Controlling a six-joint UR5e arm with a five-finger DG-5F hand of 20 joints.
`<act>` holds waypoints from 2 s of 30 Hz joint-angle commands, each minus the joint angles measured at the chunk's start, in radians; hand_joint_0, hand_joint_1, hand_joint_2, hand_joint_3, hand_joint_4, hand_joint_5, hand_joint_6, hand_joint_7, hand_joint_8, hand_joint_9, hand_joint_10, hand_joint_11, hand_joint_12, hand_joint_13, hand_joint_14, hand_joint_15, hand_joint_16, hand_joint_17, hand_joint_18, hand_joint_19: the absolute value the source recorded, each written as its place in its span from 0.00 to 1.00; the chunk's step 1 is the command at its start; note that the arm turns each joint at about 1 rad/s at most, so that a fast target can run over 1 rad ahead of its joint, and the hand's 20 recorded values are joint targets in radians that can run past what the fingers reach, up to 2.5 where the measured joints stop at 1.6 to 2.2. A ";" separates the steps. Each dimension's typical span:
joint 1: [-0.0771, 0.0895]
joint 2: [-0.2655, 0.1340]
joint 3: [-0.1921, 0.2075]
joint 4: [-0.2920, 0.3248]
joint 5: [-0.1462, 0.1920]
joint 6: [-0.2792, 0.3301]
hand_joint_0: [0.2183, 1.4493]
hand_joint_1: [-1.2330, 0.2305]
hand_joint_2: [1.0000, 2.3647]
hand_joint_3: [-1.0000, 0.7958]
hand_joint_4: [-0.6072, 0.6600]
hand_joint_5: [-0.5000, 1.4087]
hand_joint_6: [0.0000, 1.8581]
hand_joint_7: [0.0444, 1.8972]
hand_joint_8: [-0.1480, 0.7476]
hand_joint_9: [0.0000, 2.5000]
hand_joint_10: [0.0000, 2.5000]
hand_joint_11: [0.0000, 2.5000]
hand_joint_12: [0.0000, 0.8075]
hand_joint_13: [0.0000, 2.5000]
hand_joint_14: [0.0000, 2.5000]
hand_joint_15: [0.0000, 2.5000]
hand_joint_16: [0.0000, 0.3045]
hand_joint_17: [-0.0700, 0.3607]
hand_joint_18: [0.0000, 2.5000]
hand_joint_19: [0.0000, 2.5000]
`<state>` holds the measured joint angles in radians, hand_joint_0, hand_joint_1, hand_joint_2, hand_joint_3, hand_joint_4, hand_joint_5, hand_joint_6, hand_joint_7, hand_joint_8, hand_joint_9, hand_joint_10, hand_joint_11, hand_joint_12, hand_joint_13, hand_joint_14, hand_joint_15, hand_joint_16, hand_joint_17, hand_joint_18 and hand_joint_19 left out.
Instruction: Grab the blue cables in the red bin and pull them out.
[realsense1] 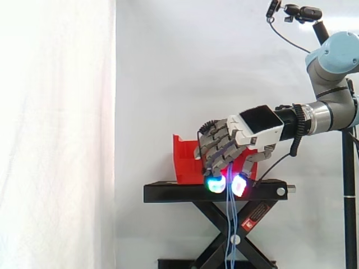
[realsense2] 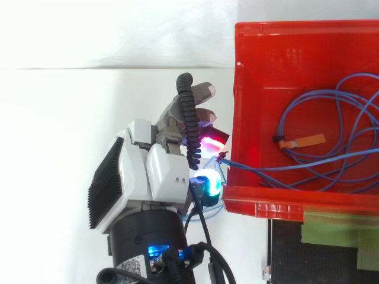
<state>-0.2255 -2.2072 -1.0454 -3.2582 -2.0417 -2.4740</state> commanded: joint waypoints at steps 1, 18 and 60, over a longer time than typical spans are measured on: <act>-0.002 0.001 -0.001 0.002 0.000 -0.006 0.46 0.18 0.00 0.00 0.65 0.69 0.00 0.42 0.47 0.37 0.01 0.26 0.46 0.27 0.01 0.16 0.17 0.43 0.24 0.19; 0.000 0.000 -0.004 0.034 0.000 -0.016 0.47 0.18 0.00 0.00 0.65 0.70 0.00 0.43 0.47 0.37 0.01 0.26 0.45 0.27 0.01 0.16 0.17 0.43 0.24 0.19; -0.003 0.000 -0.018 0.037 -0.006 -0.016 0.48 0.18 0.00 0.00 0.65 0.72 0.00 0.40 0.47 0.39 0.01 0.26 0.45 0.29 0.01 0.17 0.16 0.42 0.25 0.20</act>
<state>-0.2285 -2.2073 -1.0627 -3.2222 -2.0479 -2.4904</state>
